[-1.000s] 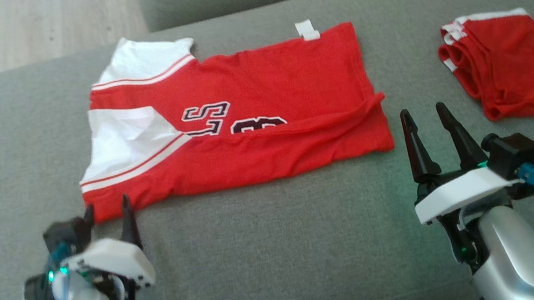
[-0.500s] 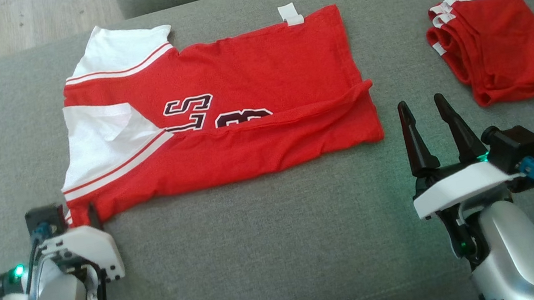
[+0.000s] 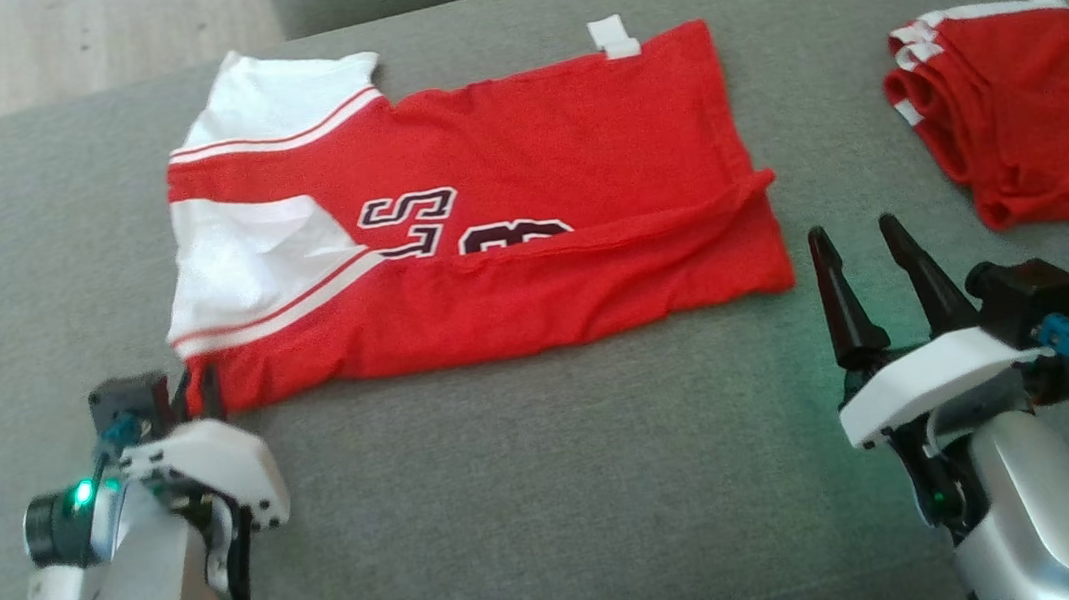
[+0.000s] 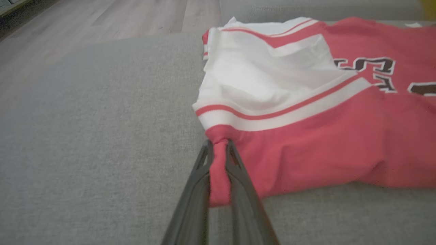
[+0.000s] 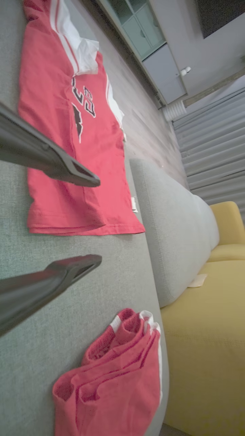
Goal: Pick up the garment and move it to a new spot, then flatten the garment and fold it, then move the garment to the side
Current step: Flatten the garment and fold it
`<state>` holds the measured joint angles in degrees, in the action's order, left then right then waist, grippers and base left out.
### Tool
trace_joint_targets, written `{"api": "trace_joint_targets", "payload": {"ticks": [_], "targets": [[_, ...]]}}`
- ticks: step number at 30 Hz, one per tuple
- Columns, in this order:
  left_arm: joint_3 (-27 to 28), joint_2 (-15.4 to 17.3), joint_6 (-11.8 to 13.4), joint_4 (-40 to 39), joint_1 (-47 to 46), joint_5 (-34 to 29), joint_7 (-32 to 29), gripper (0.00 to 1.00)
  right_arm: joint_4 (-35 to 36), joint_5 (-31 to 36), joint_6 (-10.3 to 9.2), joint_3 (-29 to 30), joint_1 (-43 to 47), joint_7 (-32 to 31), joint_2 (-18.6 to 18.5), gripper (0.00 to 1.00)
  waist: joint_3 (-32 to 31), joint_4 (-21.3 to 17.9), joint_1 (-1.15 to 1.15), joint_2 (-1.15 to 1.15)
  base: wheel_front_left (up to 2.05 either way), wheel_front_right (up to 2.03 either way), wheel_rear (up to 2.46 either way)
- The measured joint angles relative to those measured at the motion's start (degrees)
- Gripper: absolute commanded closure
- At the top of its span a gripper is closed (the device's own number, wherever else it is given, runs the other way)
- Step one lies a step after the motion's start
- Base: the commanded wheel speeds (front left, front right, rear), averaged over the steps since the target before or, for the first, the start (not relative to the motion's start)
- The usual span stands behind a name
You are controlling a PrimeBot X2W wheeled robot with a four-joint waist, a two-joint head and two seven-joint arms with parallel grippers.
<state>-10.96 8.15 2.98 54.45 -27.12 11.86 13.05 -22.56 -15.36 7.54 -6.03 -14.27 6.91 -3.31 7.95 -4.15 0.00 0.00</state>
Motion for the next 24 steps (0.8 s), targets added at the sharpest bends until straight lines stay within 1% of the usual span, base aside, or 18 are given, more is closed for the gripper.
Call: {"api": "trace_joint_targets", "payload": {"ticks": [5,9,11,14,19,21,24], "targets": [[-0.3,-0.8,-0.1,-6.1,0.2,0.1,1.2,1.0,-3.5,0.7,0.0,1.6,-0.1,-2.6,0.1,0.0,-0.5,2.1,0.0,0.0,0.0,0.0,0.0],[-1.0,-1.1,-0.5,-11.1,2.3,0.0,1.2,1.0,-7.4,0.3,0.0,2.6,-0.6,-4.5,0.1,0.0,-0.5,3.6,0.0,0.0,0.0,0.0,0.0],[-1.2,-1.1,-1.0,-12.8,3.8,0.0,1.2,1.0,-9.5,0.7,0.0,3.0,-1.2,-4.8,0.2,0.0,-0.4,4.1,0.0,0.0,0.0,0.0,0.0],[-1.5,-1.2,-1.1,-14.4,5.3,-0.2,1.2,1.0,-13.1,0.5,0.0,3.8,-3.2,-6.1,0.2,0.0,-0.2,4.9,0.0,0.0,0.0,0.0,0.0],[-2.0,-1.3,-1.5,-17.0,5.6,-0.7,1.2,1.0,-19.3,-2.5,0.0,4.5,-6.6,-6.8,0.2,0.0,0.5,5.6,0.0,0.0,0.0,0.0,0.0],[-2.2,-1.3,-1.5,-17.4,5.6,-0.7,1.2,1.0,-21.8,-5.1,0.0,4.4,-8.0,-6.8,0.2,0.0,0.8,5.7,0.0,0.0,0.0,0.0,0.0],[-2.6,-1.4,-1.6,-17.8,5.7,-0.7,1.2,1.0,-25.4,-5.8,0.0,3.7,-10.5,-6.2,0.1,0.0,1.3,5.9,0.0,0.0,0.0,0.0,0.0]]}}
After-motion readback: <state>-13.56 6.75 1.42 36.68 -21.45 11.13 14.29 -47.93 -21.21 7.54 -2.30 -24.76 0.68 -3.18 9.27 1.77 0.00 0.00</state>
